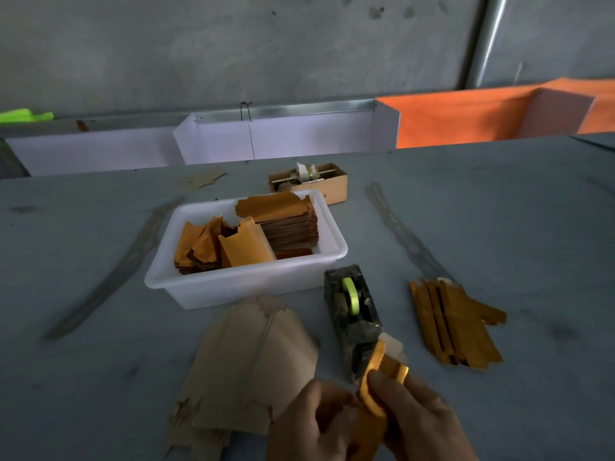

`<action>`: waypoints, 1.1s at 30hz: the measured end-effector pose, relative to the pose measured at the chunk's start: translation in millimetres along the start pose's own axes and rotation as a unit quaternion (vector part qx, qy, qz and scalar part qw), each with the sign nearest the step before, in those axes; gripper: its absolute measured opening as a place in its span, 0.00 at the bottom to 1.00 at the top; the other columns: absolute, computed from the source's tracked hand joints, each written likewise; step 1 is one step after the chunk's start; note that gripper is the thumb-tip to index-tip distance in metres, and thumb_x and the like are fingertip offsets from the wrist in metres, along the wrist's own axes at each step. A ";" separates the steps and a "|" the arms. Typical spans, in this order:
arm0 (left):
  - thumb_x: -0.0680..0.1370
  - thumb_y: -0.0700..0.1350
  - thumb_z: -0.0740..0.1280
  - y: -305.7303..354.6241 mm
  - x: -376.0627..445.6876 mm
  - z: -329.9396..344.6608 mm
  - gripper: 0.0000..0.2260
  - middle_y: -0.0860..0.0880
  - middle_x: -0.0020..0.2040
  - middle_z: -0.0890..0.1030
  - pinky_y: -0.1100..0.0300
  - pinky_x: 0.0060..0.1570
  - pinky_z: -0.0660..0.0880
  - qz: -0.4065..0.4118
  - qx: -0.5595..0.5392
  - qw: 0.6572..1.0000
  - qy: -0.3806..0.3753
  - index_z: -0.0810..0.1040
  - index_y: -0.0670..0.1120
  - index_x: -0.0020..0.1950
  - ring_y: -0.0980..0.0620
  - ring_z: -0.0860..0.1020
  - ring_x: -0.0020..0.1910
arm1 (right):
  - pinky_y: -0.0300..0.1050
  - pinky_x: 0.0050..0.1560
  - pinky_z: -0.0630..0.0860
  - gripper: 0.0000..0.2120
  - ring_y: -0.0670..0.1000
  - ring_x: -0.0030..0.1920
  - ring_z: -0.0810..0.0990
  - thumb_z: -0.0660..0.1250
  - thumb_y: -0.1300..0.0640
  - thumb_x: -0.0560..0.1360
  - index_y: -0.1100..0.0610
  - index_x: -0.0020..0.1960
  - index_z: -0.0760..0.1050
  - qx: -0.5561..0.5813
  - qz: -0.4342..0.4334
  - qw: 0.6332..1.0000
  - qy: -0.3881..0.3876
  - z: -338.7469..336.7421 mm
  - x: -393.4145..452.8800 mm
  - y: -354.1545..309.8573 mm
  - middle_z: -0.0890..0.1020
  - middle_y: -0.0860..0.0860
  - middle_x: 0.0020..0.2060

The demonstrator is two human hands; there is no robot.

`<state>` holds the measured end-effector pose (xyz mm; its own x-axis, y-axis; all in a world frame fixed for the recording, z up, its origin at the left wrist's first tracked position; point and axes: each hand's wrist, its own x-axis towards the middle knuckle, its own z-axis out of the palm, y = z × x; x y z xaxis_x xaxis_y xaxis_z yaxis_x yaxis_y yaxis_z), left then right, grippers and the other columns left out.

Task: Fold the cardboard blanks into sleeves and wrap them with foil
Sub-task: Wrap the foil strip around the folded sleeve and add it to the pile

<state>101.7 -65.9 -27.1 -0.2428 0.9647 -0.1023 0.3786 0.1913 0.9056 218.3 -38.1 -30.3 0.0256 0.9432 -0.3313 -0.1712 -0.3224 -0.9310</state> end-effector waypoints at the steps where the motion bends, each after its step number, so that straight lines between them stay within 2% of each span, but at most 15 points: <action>1: 0.69 0.49 0.73 0.9 2.4 -2.6 0.07 0.54 0.33 0.82 0.68 0.43 0.75 -0.034 -0.047 0.998 -0.029 0.78 0.58 0.33 0.62 0.79 0.35 | 0.46 0.34 0.76 0.09 0.58 0.33 0.77 0.64 0.65 0.74 0.71 0.44 0.78 0.009 0.018 1.000 -0.015 -0.9 0.6 -0.5 0.80 0.58 0.29; 4: 0.68 0.49 0.75 2.5 6.0 -8.0 0.08 0.53 0.31 0.82 0.62 0.43 0.77 -0.095 -0.068 0.992 -0.055 0.79 0.55 0.31 0.56 0.81 0.35 | 0.51 0.38 0.77 0.07 0.59 0.36 0.80 0.68 0.61 0.72 0.60 0.38 0.83 0.012 0.056 0.996 -0.067 -3.4 1.2 -12.7 0.80 0.64 0.32; 5: 0.70 0.46 0.75 2.3 7.9 -9.5 0.09 0.52 0.31 0.83 0.60 0.42 0.78 -0.111 -0.105 0.988 -0.038 0.81 0.53 0.31 0.53 0.82 0.35 | 0.51 0.40 0.79 0.08 0.59 0.38 0.81 0.68 0.56 0.71 0.58 0.38 0.83 -0.024 0.029 0.997 -0.073 -4.6 3.5 -15.6 0.81 0.63 0.34; 7: 0.72 0.38 0.73 -0.8 14.5 -9.4 0.10 0.47 0.27 0.82 0.61 0.32 0.77 -0.135 -0.178 0.975 0.010 0.81 0.47 0.31 0.49 0.81 0.28 | 0.44 0.39 0.79 0.08 0.50 0.38 0.81 0.67 0.50 0.70 0.53 0.39 0.81 -0.127 -0.070 0.989 -0.031 -11.0 12.5 -23.5 0.82 0.51 0.33; 9: 0.74 0.32 0.68 -1.6 21.1 -12.9 0.10 0.46 0.20 0.75 0.67 0.18 0.67 -0.136 -0.246 0.958 0.054 0.78 0.41 0.33 0.52 0.72 0.17 | 0.39 0.36 0.72 0.06 0.42 0.34 0.78 0.68 0.52 0.72 0.49 0.38 0.80 -0.193 -0.136 0.971 0.044 -17.9 26.3 -31.3 0.81 0.45 0.31; 11: 0.76 0.32 0.65 0.2 26.8 -16.8 0.08 0.47 0.18 0.70 0.69 0.14 0.60 -0.136 -0.279 0.949 0.059 0.76 0.38 0.37 0.55 0.65 0.13 | 0.38 0.35 0.69 0.07 0.43 0.32 0.75 0.68 0.54 0.73 0.50 0.37 0.81 -0.227 -0.118 0.966 0.046 -20.5 41.8 -35.8 0.80 0.47 0.30; 13: 0.77 0.36 0.65 1.3 31.4 -17.8 0.09 0.48 0.18 0.68 0.69 0.14 0.59 -0.152 -0.291 0.944 0.034 0.75 0.39 0.36 0.56 0.63 0.13 | 0.39 0.36 0.71 0.07 0.47 0.35 0.77 0.67 0.55 0.74 0.54 0.40 0.81 -0.238 -0.066 0.969 0.004 -18.2 54.4 -36.7 0.82 0.54 0.34; 15: 0.77 0.37 0.66 1.0 35.7 -12.5 0.12 0.49 0.17 0.67 0.69 0.14 0.59 -0.166 -0.292 0.941 0.024 0.74 0.41 0.33 0.56 0.63 0.13 | 0.38 0.38 0.74 0.06 0.48 0.38 0.81 0.68 0.55 0.74 0.53 0.41 0.81 -0.236 -0.026 0.971 -0.033 -16.1 62.6 -32.3 0.83 0.52 0.36; 17: 0.78 0.36 0.65 3.1 40.2 -5.1 0.12 0.48 0.18 0.68 0.69 0.14 0.59 -0.161 -0.282 0.945 0.024 0.75 0.40 0.34 0.56 0.63 0.13 | 0.37 0.39 0.76 0.05 0.47 0.39 0.83 0.69 0.54 0.74 0.53 0.42 0.82 -0.221 -0.004 0.974 -0.052 -13.8 66.5 -29.5 0.84 0.49 0.36; 20: 0.78 0.37 0.64 2.6 44.8 5.1 0.09 0.49 0.18 0.71 0.68 0.15 0.61 -0.152 -0.259 0.954 0.010 0.76 0.39 0.38 0.57 0.66 0.14 | 0.35 0.37 0.76 0.04 0.45 0.37 0.83 0.69 0.55 0.74 0.53 0.41 0.81 -0.226 -0.003 0.973 -0.050 -9.8 67.2 -28.1 0.84 0.48 0.35; 24: 0.79 0.40 0.64 5.9 46.2 11.0 0.07 0.51 0.20 0.73 0.67 0.18 0.65 -0.141 -0.254 0.957 -0.004 0.78 0.40 0.44 0.58 0.68 0.16 | 0.48 0.49 0.79 0.04 0.50 0.43 0.83 0.68 0.56 0.74 0.55 0.43 0.81 -0.249 -0.010 0.967 -0.048 -5.6 65.8 -28.2 0.84 0.51 0.38; 27: 0.79 0.41 0.64 7.3 46.7 12.3 0.07 0.51 0.20 0.73 0.66 0.18 0.65 -0.134 -0.254 0.958 -0.008 0.78 0.41 0.45 0.58 0.68 0.17 | 0.48 0.48 0.80 0.05 0.51 0.43 0.82 0.67 0.57 0.74 0.55 0.42 0.81 -0.251 -0.023 0.967 -0.045 -2.7 65.5 -27.5 0.84 0.52 0.38; 30: 0.79 0.41 0.64 7.3 46.8 12.0 0.06 0.51 0.20 0.74 0.66 0.19 0.66 -0.141 -0.260 0.955 -0.008 0.79 0.40 0.46 0.58 0.68 0.17 | 0.40 0.37 0.77 0.08 0.50 0.38 0.83 0.65 0.57 0.75 0.59 0.43 0.81 -0.131 -0.007 0.989 -0.075 -1.6 62.0 -29.8 0.84 0.54 0.37; 32: 0.79 0.41 0.64 5.8 46.8 11.9 0.06 0.52 0.20 0.73 0.67 0.20 0.66 -0.144 -0.258 0.955 -0.013 0.79 0.41 0.46 0.58 0.69 0.18 | 0.41 0.42 0.74 0.09 0.50 0.41 0.83 0.64 0.56 0.75 0.61 0.44 0.80 -0.068 -0.001 0.994 -0.080 -4.4 59.6 -29.6 0.83 0.56 0.42; 33: 0.79 0.42 0.64 5.1 47.0 11.6 0.06 0.52 0.20 0.73 0.67 0.20 0.66 -0.145 -0.256 0.956 -0.014 0.79 0.41 0.45 0.59 0.68 0.18 | 0.40 0.46 0.73 0.09 0.49 0.45 0.81 0.65 0.56 0.75 0.60 0.43 0.80 -0.082 -0.014 0.994 -0.067 -6.8 58.9 -27.8 0.82 0.54 0.46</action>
<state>102.6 -17.5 -32.1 -0.2447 0.8907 -0.3832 -0.1896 0.3436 0.9198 231.3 25.8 -24.9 -0.1045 0.9505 -0.2925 -0.0095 -0.2951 -0.9554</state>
